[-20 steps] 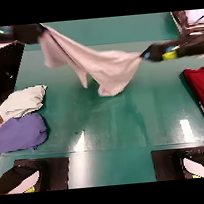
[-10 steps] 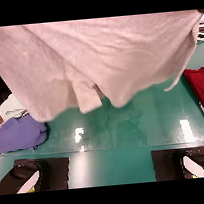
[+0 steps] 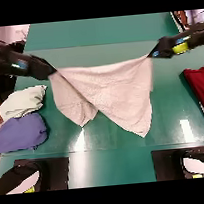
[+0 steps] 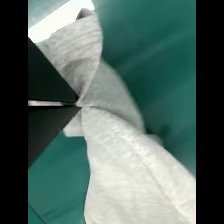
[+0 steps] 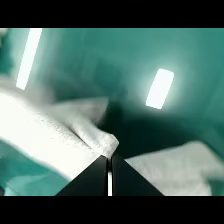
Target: Fold the shirts.
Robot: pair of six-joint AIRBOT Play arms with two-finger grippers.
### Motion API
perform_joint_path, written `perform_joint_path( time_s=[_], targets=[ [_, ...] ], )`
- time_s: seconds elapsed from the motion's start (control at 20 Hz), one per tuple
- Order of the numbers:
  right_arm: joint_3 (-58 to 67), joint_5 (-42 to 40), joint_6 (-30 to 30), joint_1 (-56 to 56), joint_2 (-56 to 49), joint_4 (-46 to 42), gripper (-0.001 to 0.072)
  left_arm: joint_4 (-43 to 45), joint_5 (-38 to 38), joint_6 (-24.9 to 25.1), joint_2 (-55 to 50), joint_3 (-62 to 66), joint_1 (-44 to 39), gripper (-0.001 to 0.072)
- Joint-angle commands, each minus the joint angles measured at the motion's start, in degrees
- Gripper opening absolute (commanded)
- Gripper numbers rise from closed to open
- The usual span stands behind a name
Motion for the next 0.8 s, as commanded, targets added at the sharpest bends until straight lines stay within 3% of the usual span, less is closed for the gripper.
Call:
perform_joint_path(
  time_s=[0.0,0.2,0.35,0.4,0.45,0.5,0.75],
  targets=[
    [-2.1,-7.1,-0.1,0.7,-9.9,-1.6,0.0015,4.4,12.0,0.3,-9.9,-6.8,0.0,0.0021],
    [-2.1,-13.6,-0.1,-0.9,-13.7,-1.9,0.0015,5.6,29.6,-0.2,-16.7,-6.8,0.4,0.0022],
    [-1.4,-15.9,-0.1,-2.1,-13.8,-1.2,0.0021,5.3,33.9,-3.7,-18.6,-6.8,3.0,0.0025],
    [-0.6,-15.6,-0.1,-2.8,-13.8,-0.2,0.0177,5.3,33.6,-4.7,-18.5,-6.8,4.2,0.0228],
    [0.7,-14.7,-0.1,-3.7,-13.8,1.2,0.0397,5.3,32.3,-5.6,-18.4,-6.5,5.6,0.0475],
    [2.2,-12.9,-0.4,-4.5,-13.7,3.2,0.0420,5.3,28.6,-6.0,-18.3,-5.6,7.4,0.0518],
    [-0.8,-3.3,-5.6,-7.2,-8.7,6.6,0.0415,5.1,8.7,-4.6,-16.3,-7.2,14.5,0.0519]
  ],
)
